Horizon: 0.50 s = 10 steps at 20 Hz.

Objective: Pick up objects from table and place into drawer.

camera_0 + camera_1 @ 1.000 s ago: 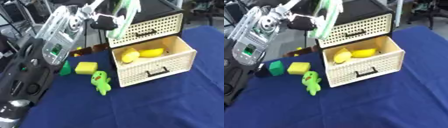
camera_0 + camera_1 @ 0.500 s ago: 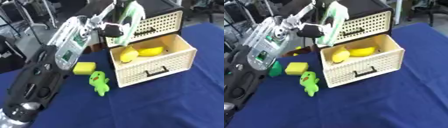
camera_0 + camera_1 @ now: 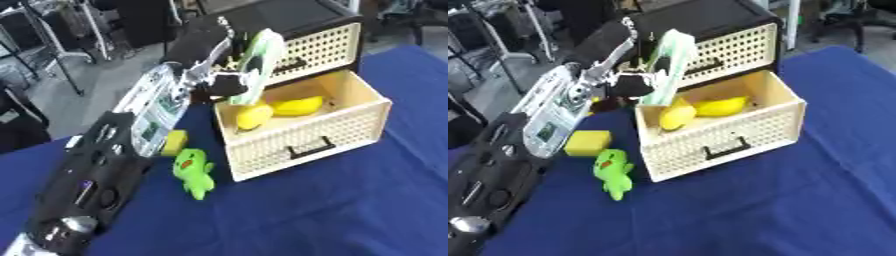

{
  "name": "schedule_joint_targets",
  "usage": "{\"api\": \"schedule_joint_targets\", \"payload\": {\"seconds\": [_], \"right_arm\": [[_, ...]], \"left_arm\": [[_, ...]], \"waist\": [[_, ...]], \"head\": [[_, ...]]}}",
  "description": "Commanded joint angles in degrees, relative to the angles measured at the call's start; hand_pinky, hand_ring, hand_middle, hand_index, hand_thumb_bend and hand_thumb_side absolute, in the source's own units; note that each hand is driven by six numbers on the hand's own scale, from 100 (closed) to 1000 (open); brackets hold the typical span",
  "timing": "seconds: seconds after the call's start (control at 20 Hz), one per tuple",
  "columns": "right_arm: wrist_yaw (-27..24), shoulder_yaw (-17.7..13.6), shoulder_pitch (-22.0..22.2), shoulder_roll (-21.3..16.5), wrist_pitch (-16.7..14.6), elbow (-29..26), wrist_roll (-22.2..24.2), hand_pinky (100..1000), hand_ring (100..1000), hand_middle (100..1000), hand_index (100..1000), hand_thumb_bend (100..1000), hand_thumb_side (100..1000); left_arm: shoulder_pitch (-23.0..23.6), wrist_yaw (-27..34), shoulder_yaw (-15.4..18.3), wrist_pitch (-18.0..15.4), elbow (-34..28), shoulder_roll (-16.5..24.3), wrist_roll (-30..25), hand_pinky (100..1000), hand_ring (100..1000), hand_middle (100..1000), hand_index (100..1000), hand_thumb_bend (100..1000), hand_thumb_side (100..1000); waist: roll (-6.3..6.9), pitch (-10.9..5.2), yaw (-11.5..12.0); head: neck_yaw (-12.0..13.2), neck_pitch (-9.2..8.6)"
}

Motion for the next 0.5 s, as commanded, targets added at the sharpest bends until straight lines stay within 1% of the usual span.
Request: {"api": "schedule_joint_targets", "payload": {"seconds": [0.05,0.15,0.3,0.35,0.4,0.5], "right_arm": [[-0.6,-0.3,-1.0,-0.9,-0.1,-0.6,0.2,557,647,586,778,100,900],[-0.7,-0.3,-1.0,-0.8,-0.1,-0.6,0.2,556,646,586,778,100,899],[-0.9,-0.3,-1.1,-0.7,-0.2,-0.6,0.3,556,646,585,778,100,899],[-0.9,-0.3,-1.1,-0.7,-0.2,-0.6,0.3,556,646,585,777,100,899],[-0.9,-0.4,-1.1,-0.6,-0.3,-0.6,0.3,556,645,585,777,100,899],[-0.8,-0.4,-0.9,-0.6,-0.3,-0.6,0.2,555,645,584,777,100,899]], "left_arm": [[-1.0,-2.3,1.2,-1.8,0.9,0.8,2.2,226,469,479,628,304,329],[-1.1,-5.2,1.3,-2.9,0.9,1.0,3.7,272,496,497,632,331,319],[-0.9,-11.4,1.4,-4.3,1.3,1.1,6.3,328,529,526,642,361,323],[-0.8,-13.3,1.4,-4.8,1.7,1.1,7.0,337,536,537,659,391,335],[-0.6,-14.8,1.6,-5.1,2.2,1.0,7.4,345,543,549,678,434,353],[-0.4,-16.8,2.0,-5.9,3.4,0.8,7.6,385,577,599,769,609,445]], "waist": [[-0.67,-0.80,0.0],[-0.63,-0.72,-0.1],[-0.61,-0.56,-0.3],[-0.61,-0.50,-0.4],[-0.61,-0.44,-0.4],[-0.62,-0.36,-0.5]], "head": [[0.2,-0.64],[0.3,-0.73],[0.4,-0.82],[0.4,-0.86],[0.4,-0.90],[0.4,-0.93]]}}
